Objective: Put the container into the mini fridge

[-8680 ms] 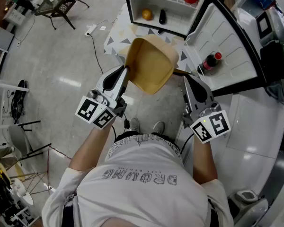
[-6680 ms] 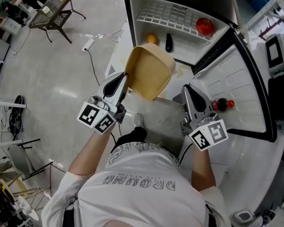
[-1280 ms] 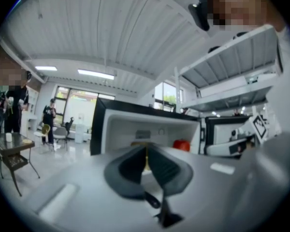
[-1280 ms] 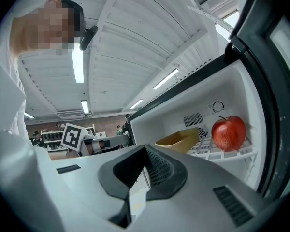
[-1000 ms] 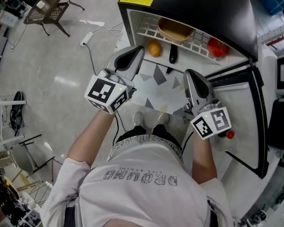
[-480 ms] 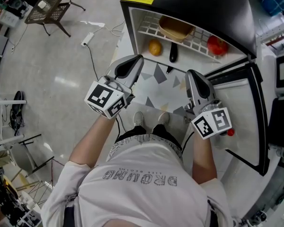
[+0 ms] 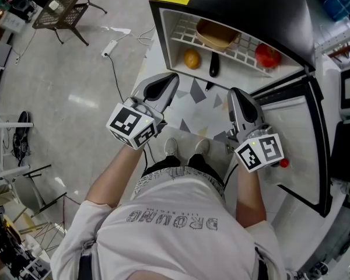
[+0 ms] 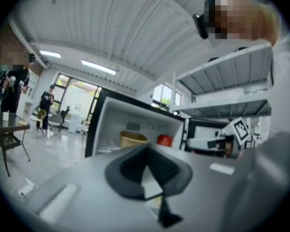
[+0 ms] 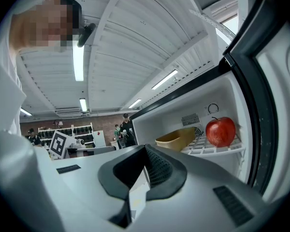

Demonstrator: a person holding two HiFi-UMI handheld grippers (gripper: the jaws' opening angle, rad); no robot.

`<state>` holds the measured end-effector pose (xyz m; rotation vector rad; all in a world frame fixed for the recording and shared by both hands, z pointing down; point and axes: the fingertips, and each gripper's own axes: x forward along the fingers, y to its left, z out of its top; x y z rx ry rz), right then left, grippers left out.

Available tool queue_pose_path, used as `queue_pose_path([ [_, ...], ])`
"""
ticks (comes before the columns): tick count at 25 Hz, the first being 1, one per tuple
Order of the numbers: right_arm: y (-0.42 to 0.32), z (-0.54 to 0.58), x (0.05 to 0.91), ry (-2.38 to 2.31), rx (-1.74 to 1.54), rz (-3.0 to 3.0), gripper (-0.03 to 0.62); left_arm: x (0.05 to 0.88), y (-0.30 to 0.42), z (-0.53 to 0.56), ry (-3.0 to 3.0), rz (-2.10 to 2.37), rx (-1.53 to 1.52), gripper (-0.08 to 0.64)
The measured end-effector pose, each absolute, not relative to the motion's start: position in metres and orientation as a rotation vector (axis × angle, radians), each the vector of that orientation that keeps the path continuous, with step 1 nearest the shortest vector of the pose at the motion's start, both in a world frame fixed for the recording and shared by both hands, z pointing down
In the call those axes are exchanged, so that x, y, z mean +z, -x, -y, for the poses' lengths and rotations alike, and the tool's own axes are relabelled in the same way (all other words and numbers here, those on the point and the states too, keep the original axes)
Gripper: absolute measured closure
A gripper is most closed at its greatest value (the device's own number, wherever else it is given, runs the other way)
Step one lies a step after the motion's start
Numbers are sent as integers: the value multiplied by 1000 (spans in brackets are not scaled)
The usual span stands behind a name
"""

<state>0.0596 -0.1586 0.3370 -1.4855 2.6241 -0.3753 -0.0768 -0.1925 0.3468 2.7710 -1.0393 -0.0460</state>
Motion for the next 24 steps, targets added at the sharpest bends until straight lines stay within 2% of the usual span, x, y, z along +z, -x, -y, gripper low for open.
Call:
queue_pose_path([
  [24, -61, 161, 337, 1445, -361, -2650, 592, 341, 69, 196, -2774, 1063, -57, 552],
])
